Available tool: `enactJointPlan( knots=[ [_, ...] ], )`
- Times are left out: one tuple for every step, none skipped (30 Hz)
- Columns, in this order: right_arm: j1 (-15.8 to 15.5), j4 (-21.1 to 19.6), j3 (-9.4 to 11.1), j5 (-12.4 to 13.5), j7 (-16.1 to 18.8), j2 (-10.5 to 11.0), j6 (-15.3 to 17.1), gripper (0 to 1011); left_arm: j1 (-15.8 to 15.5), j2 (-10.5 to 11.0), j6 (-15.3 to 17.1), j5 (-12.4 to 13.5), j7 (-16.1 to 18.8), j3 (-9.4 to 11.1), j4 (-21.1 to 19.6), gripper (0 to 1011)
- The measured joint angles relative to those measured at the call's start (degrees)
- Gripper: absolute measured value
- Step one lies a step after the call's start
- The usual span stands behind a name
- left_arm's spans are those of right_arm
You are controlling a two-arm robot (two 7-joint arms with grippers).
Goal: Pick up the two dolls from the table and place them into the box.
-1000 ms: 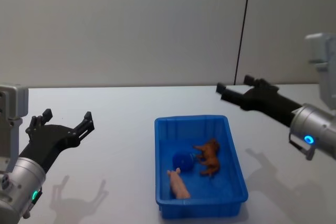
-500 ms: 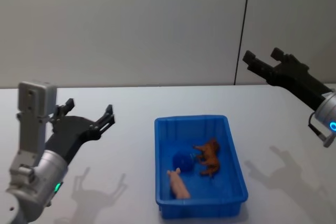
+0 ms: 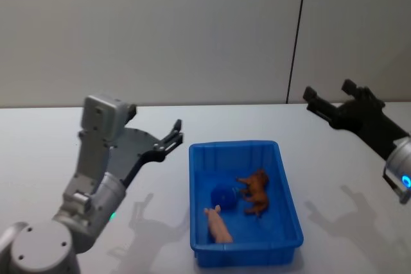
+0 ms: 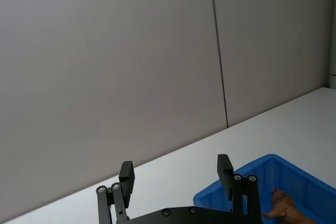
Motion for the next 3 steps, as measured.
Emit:
enactJointPlan(
  knots=[
    [-0.41, -0.18, -0.13, -0.48, -0.41, 0.12, -0.34, 1001, -0.41, -0.43, -0.19, 0.72, -0.44, 0.25, 0.41, 1001],
    [-1.2, -0.56, -0.39, -1.46, -1.27, 0.35, -1.09, 1001, -0.68, -0.72, -0.32, 1.21, -0.72, 0.42, 0.7, 1001],
    [-1.61, -0.76, -0.51, -1.92, -1.73, 0.47, -1.46, 1001, -1.36, -1.45, -0.62, 2.34, -1.49, 0.87, 1.44, 1001]
  ],
)
